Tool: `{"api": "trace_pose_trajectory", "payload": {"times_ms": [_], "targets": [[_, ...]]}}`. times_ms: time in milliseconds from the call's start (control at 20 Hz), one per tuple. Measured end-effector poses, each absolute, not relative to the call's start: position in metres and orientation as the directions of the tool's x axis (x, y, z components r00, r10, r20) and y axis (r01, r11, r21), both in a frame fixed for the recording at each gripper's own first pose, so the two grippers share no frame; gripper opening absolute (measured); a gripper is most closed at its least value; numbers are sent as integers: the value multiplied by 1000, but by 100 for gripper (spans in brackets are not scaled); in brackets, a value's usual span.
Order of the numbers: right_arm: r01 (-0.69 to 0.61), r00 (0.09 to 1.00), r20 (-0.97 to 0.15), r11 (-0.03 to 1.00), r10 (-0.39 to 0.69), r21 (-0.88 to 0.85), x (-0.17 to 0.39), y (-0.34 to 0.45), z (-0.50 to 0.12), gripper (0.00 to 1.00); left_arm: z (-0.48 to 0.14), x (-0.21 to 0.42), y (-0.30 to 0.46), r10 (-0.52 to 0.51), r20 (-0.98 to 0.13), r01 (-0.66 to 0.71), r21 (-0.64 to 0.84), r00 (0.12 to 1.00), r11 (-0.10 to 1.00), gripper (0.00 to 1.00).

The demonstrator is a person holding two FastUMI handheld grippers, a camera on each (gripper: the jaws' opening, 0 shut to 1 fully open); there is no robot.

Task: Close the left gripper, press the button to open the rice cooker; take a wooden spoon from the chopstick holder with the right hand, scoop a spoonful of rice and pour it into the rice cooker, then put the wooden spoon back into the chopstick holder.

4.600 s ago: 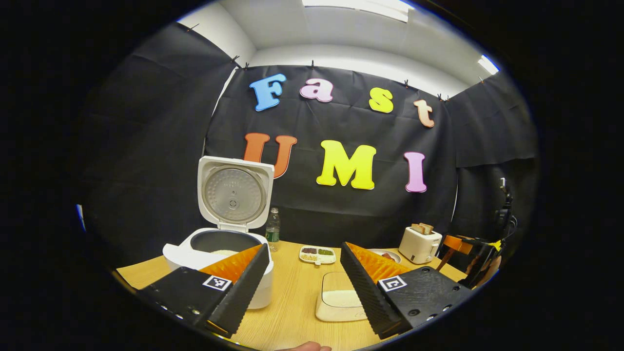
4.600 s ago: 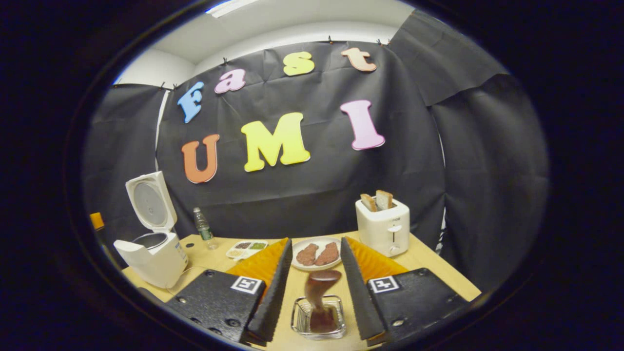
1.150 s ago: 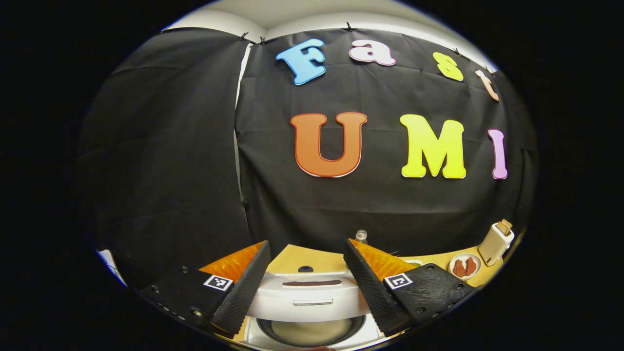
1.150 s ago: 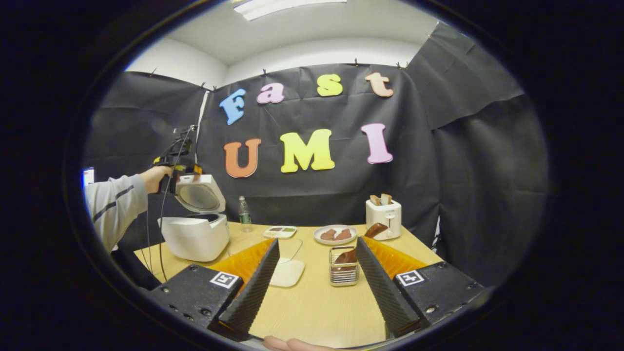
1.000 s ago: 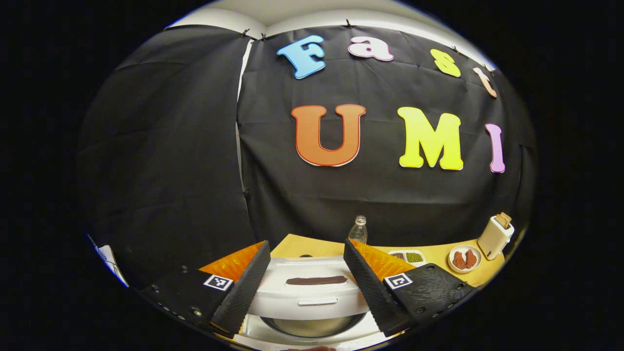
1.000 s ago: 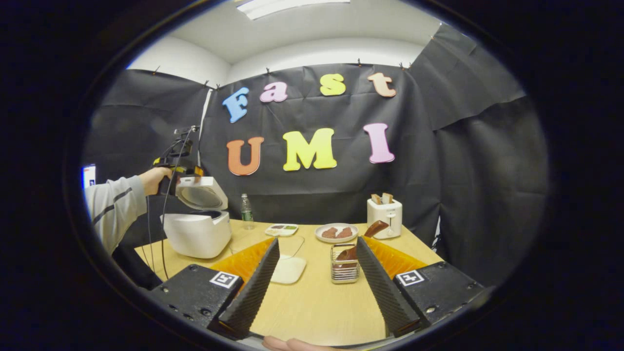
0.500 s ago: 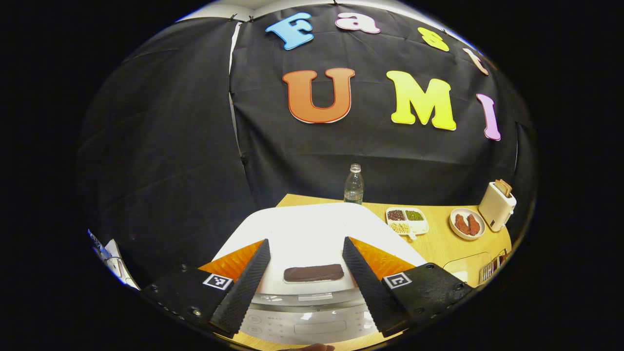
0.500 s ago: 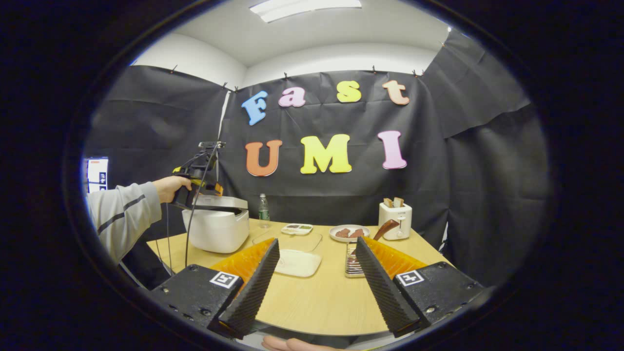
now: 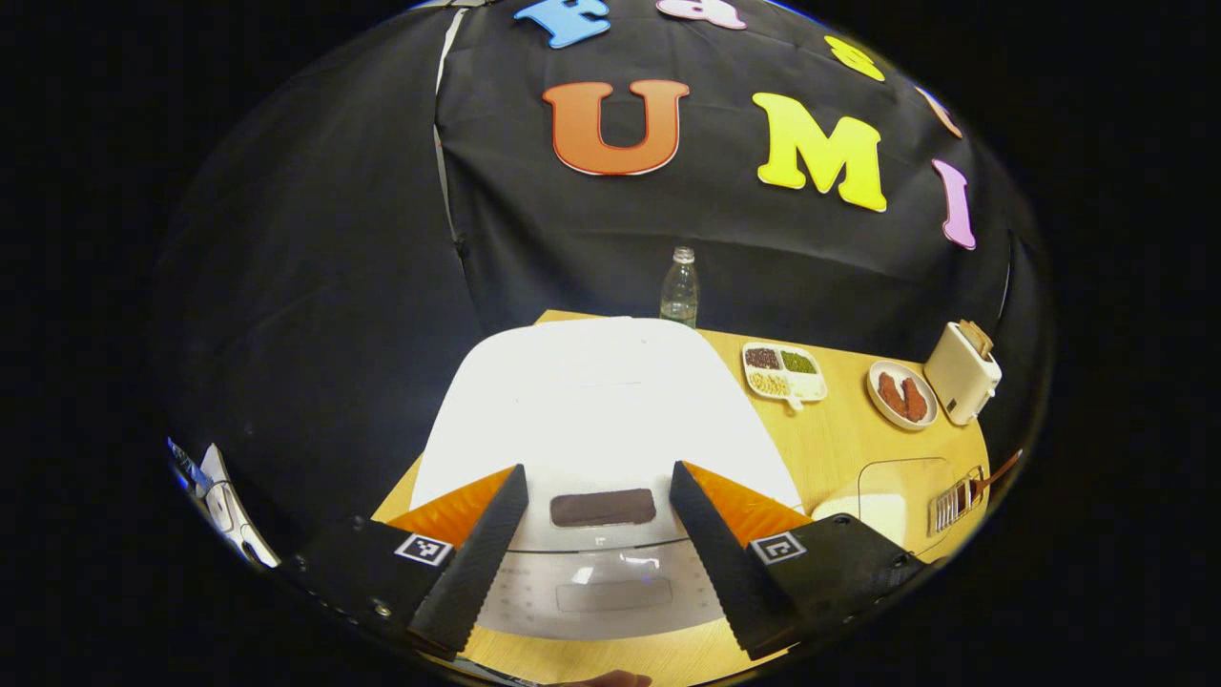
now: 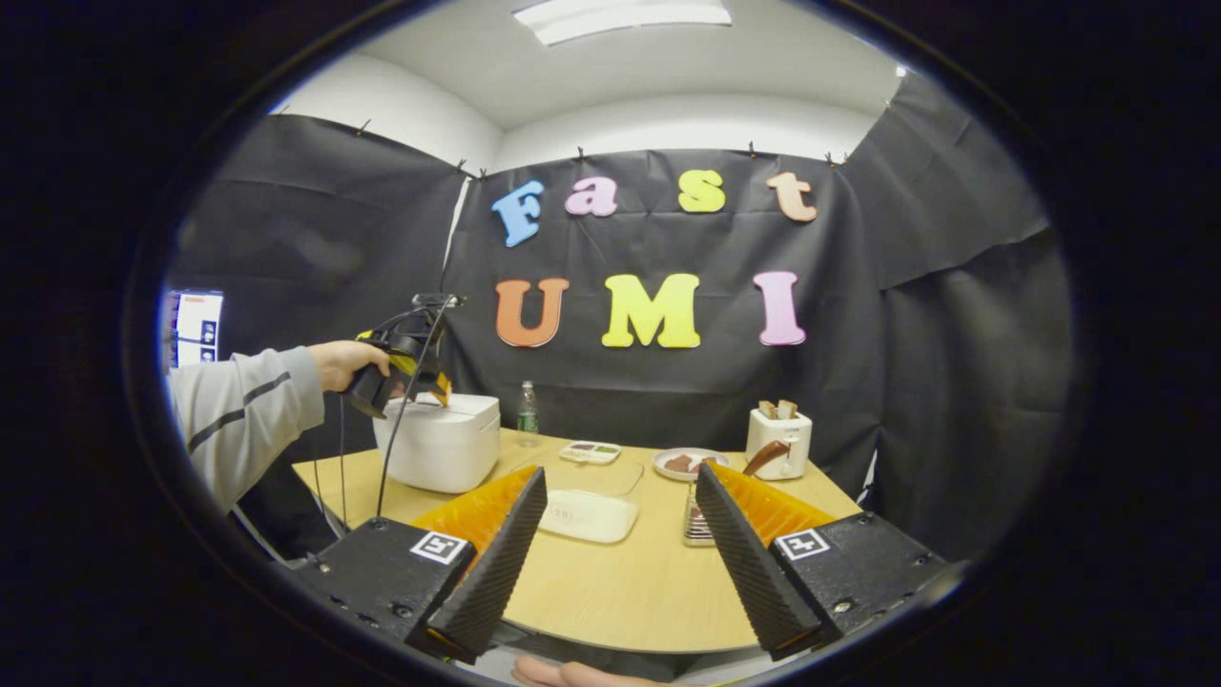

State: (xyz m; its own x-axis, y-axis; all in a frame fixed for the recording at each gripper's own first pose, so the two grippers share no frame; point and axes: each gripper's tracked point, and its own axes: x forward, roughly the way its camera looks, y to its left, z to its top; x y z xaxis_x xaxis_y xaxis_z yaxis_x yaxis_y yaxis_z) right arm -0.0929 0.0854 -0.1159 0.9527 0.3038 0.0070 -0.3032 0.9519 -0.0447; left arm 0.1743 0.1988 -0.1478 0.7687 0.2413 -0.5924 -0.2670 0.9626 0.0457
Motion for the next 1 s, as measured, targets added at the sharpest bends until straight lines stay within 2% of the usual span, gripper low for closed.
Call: {"api": "trace_pose_trajectory", "payload": {"times_ms": [300,350,450,500,550,600,650,750,900,950,1000], "targets": [[-313,949,16,948,314,-64,-101,96,-114,95,-149,165,189,215,-608,-236,47,764,971,99],[-314,949,13,947,316,-67,-103,98,-115,100,-149,163,190,216,-604,-239,42,768,970,99],[-315,948,11,946,317,-68,-106,99,-116,100,-150,163,190,215,-589,-236,42,779,971,99],[-314,949,12,947,316,-68,-107,100,-116,95,-151,162,190,220,-582,-244,38,783,969,100],[-311,950,14,948,313,-66,-107,99,-114,94,-149,162,191,226,-572,-254,32,788,967,100],[-305,952,15,950,307,-68,-108,98,-114,100,-148,162,190,233,-559,-257,37,795,966,100],[-298,954,17,952,300,-71,-109,96,-112,95,-149,161,190,240,-554,-264,37,798,964,100],[-280,959,29,957,283,-74,-108,91,-107,94,-146,157,188,245,-546,-266,41,801,963,99],[-259,964,40,964,262,-64,-107,85,-102,100,-135,149,180,230,-531,-249,35,815,968,97],[-251,966,41,966,253,-64,-106,81,-101,95,-128,148,176,225,-514,-241,36,827,970,97],[-242,969,43,968,245,-65,-106,79,-98,94,-119,144,174,223,-491,-232,43,842,972,97]]}}
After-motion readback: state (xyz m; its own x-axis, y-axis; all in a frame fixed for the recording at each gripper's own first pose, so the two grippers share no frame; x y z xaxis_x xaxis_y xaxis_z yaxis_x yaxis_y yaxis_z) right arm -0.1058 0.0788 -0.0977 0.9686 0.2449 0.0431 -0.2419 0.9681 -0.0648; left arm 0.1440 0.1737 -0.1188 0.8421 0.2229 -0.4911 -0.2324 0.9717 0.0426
